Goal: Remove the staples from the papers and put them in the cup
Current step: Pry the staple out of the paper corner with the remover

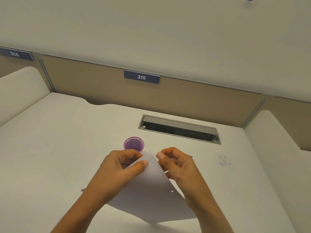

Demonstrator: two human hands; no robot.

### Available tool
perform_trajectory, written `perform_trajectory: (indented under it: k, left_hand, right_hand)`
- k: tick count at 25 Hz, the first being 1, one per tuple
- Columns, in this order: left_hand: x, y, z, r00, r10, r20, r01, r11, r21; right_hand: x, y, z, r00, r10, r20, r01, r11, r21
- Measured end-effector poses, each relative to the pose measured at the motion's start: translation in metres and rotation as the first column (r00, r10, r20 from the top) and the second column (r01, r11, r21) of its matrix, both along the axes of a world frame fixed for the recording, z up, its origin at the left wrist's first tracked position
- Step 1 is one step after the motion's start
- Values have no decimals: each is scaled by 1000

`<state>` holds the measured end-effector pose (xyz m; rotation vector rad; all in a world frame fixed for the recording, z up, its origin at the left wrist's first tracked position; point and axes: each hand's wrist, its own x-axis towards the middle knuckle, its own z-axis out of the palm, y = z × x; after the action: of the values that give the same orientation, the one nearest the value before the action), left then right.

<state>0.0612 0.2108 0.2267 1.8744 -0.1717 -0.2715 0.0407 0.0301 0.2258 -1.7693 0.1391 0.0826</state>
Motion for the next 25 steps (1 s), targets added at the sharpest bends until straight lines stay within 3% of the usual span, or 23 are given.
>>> perform_trajectory:
  k: [5,8,12,15,18,20,22,25]
  left_hand:
    - [11,3,-9,997,38,-68,-38,999,7]
    - [20,2,-11,995,49,-90,-50,999,-4]
    - [32,-1,-15,993,68,-100,-68,998,1]
    - [39,-4,-17,990,84,-111,-83,996,13]
    - [41,-4,-18,988,90,-122,-88,996,14]
    - [42,-3,-19,987,99,-124,-97,995,18]
    - [41,-2,-19,988,102,-120,-99,995,25]
    - [40,-3,-17,989,99,-110,-97,995,21]
  right_hand:
    - [65,-63,-88,951,-292,-103,267,942,-204]
    - [107,-109,-148,900,-413,-138,311,831,-462]
    - [144,-130,-197,944,-313,-103,139,661,-737]
    - [162,-132,-222,983,-160,-91,-5,470,-883]
    - [172,-131,-234,990,-88,-108,-75,316,-946]
    - [176,-132,-237,994,-70,-89,-66,282,-957]
    - [174,-131,-236,994,-68,-83,-52,373,-926]
    - [162,-125,-212,989,-123,-84,41,767,-640]
